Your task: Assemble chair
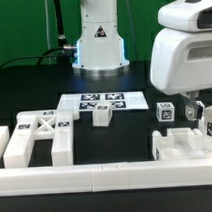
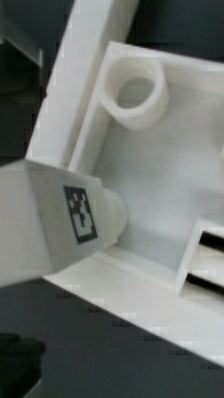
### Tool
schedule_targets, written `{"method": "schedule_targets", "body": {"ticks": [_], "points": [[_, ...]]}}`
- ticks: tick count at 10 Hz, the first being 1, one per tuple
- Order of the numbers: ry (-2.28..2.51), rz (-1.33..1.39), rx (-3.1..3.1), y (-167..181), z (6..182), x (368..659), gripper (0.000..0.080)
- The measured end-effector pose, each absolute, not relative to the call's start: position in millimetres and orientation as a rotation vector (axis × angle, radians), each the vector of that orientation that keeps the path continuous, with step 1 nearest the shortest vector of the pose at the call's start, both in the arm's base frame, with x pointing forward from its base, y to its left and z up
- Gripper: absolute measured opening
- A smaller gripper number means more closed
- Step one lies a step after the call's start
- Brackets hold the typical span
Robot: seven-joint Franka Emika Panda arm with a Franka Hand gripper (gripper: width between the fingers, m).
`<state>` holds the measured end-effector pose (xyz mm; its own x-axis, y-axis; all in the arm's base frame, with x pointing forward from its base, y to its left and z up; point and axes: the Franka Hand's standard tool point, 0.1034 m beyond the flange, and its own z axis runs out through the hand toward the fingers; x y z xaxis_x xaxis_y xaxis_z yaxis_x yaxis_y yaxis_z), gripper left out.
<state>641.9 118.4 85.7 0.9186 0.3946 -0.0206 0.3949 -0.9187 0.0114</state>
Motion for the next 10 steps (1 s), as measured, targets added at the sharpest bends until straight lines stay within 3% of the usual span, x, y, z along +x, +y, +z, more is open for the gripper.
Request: {"method": "schedule_targets", "body": {"ticks": [2,4,6,10], "points": [[0.639,-0.028,3.061,117.8,85.5,642.0,0.0621],[0.584,-0.027,3.072,118.0,85.4,641.9,0.0281],[0.549,-0.027,3.081,118.4,85.3,641.8,0.0284],[-0.266,0.043,3.134,122.6,84.0,644.8,0.0284]]}}
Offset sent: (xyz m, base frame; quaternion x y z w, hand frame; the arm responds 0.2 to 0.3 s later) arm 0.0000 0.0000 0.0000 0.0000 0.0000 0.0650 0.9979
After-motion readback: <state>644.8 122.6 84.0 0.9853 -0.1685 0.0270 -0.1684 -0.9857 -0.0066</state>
